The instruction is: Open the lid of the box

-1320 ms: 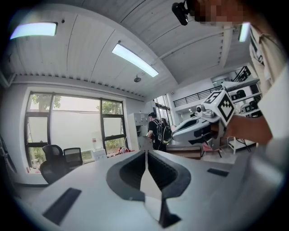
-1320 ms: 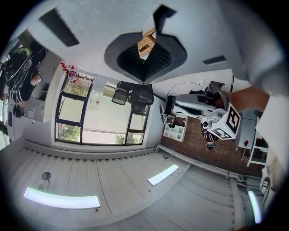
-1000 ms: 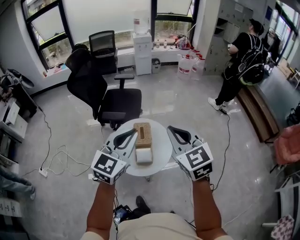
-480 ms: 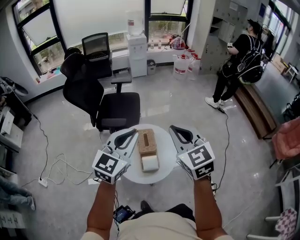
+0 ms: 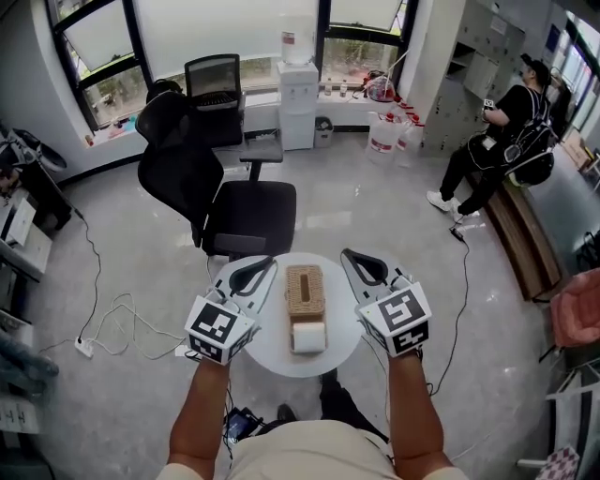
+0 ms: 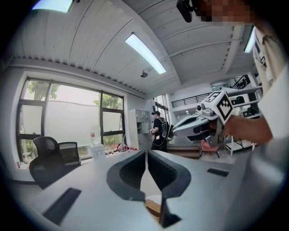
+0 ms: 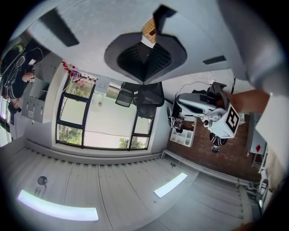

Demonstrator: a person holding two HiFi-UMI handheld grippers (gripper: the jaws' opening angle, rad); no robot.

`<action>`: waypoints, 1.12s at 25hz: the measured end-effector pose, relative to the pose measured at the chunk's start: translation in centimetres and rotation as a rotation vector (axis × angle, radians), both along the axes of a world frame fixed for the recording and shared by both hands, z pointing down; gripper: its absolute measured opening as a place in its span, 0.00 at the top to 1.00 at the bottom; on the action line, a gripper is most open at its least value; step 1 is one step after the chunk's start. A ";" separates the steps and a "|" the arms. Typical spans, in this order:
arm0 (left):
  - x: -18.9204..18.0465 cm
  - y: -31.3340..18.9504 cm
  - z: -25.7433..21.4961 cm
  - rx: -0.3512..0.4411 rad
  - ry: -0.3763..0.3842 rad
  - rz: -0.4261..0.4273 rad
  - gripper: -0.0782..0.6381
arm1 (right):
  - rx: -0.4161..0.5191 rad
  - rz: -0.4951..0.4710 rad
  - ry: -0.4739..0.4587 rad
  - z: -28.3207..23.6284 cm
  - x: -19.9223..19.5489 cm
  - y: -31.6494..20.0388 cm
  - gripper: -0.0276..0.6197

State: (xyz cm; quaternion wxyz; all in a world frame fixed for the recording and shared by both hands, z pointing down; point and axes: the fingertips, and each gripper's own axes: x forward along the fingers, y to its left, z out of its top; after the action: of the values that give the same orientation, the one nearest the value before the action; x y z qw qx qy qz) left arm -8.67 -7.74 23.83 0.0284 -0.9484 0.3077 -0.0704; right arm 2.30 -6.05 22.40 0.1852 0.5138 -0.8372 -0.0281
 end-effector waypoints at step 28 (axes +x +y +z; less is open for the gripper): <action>2.5 -12.5 10.7 -0.181 -0.040 -0.144 0.86 | -0.124 -0.156 -0.023 8.8 2.8 -13.5 0.97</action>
State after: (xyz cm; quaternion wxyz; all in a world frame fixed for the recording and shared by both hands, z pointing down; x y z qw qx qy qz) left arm -6.18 -20.23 34.51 -0.0562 -0.9209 0.3670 -0.1187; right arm 5.15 -19.55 31.16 0.2042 0.4347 -0.8770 0.0152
